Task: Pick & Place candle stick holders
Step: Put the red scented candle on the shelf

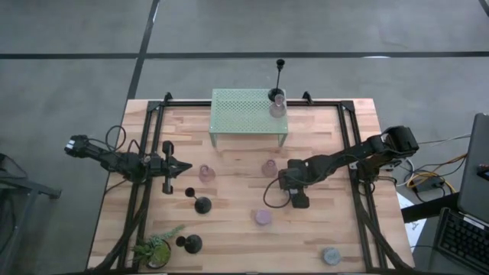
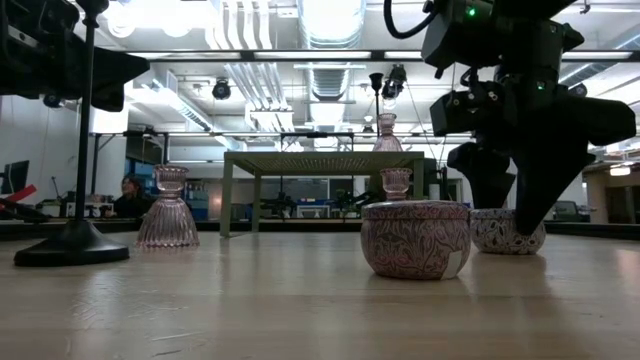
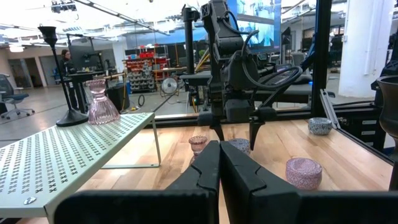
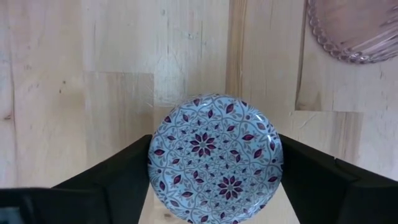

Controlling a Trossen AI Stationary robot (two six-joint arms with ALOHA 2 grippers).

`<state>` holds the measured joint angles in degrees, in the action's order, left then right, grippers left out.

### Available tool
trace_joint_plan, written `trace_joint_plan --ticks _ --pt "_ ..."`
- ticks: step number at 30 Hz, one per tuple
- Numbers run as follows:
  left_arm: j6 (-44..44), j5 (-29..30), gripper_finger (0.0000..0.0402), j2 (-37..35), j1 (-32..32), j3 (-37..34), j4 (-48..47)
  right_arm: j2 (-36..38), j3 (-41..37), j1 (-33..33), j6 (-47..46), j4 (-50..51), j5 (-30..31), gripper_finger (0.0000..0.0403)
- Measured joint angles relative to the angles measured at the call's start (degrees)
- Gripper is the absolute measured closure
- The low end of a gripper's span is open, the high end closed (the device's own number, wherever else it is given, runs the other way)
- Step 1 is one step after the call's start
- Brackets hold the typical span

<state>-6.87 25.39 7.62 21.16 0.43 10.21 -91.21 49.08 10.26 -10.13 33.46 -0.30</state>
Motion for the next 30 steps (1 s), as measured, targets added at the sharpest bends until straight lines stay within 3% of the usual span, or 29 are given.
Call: trace_joint_plan --ticks 19,30 --pt "0.00 0.00 0.0387 0.00 0.01 0.00 -0.02 0.03 0.60 0.00 -0.22 1.07 -0.22 0.0100" --pt "0.00 0.00 0.0387 0.01 -0.01 0.00 -0.02 0.03 9.55 -0.08 2.16 10.68 -0.16 0.0097"
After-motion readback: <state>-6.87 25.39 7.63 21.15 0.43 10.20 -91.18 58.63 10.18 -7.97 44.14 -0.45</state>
